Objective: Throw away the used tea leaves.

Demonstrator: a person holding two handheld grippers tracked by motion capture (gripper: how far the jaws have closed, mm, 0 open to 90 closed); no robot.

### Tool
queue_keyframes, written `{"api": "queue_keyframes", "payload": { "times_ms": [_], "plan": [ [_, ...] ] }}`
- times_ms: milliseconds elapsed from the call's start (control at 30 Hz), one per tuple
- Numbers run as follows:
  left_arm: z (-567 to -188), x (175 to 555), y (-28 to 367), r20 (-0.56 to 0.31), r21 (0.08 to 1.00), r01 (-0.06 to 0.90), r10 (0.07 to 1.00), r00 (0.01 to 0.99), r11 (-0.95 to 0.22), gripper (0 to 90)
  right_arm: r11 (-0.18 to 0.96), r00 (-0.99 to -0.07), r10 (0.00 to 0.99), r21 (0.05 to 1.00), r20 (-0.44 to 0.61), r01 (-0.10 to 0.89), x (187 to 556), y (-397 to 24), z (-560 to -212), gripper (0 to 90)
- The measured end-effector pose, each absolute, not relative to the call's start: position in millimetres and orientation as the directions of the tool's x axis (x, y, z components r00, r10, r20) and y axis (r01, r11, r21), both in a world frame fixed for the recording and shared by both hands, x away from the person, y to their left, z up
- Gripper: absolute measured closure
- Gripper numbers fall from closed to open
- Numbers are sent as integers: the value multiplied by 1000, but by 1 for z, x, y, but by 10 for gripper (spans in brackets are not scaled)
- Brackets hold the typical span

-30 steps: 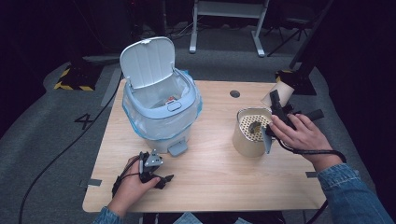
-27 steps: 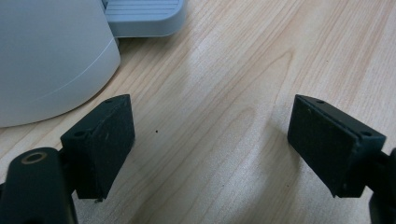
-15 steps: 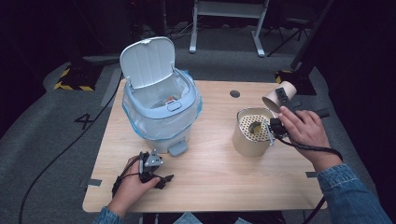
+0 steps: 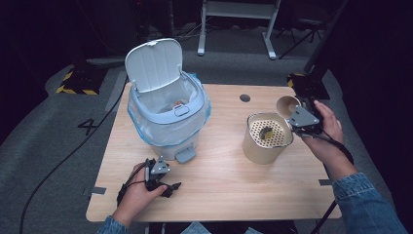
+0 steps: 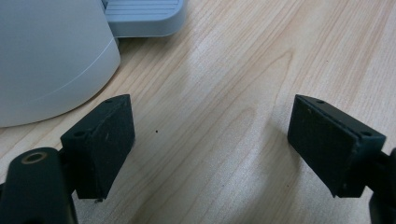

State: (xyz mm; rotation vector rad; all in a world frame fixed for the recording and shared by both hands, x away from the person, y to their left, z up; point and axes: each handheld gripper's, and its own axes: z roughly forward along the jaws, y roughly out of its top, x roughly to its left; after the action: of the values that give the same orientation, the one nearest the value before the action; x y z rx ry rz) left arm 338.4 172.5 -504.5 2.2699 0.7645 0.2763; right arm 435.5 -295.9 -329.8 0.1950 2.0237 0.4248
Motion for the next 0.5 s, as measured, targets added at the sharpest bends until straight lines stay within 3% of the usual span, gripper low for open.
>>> {"api": "queue_keyframes", "payload": {
  "times_ms": [33, 100, 133, 167, 200, 367, 400, 433, 500],
  "plan": [
    [-504, 338, 173, -23, 691, 444, 597, 802, -570, 154, 879, -528, 401, 477, -748, -8, 437, -300, -328, 314],
    [-504, 338, 173, -23, 691, 444, 597, 802, -570, 154, 858, -543, 436, 514, -718, 9, 438, -302, -328, 313],
    [-504, 338, 173, -23, 691, 444, 597, 802, -570, 154, 796, -594, 508, 604, -623, 47, 440, -306, -327, 312],
    [-504, 338, 173, -23, 691, 444, 597, 802, -570, 154, 796, -594, 508, 604, -623, 47, 440, -306, -327, 312],
    [-504, 338, 173, -23, 691, 444, 597, 802, -570, 154, 724, -633, 579, 681, -514, 109, 441, -309, -327, 311],
    [-504, 338, 173, -23, 692, 444, 597, 802, -570, 154, 558, -690, 671, 799, -273, 226, 445, -317, -327, 310],
    [-504, 338, 173, -23, 692, 444, 597, 802, -570, 154, 558, -690, 671, 799, -273, 226, 445, -317, -327, 310],
    [-504, 338, 173, -23, 691, 444, 597, 802, -570, 154, 474, -702, 695, 833, -154, 287, 446, -321, -326, 308],
    [-504, 338, 173, -23, 691, 444, 597, 802, -570, 154, 419, -710, 700, 851, -80, 318, 447, -324, -325, 307]
  ]
}}
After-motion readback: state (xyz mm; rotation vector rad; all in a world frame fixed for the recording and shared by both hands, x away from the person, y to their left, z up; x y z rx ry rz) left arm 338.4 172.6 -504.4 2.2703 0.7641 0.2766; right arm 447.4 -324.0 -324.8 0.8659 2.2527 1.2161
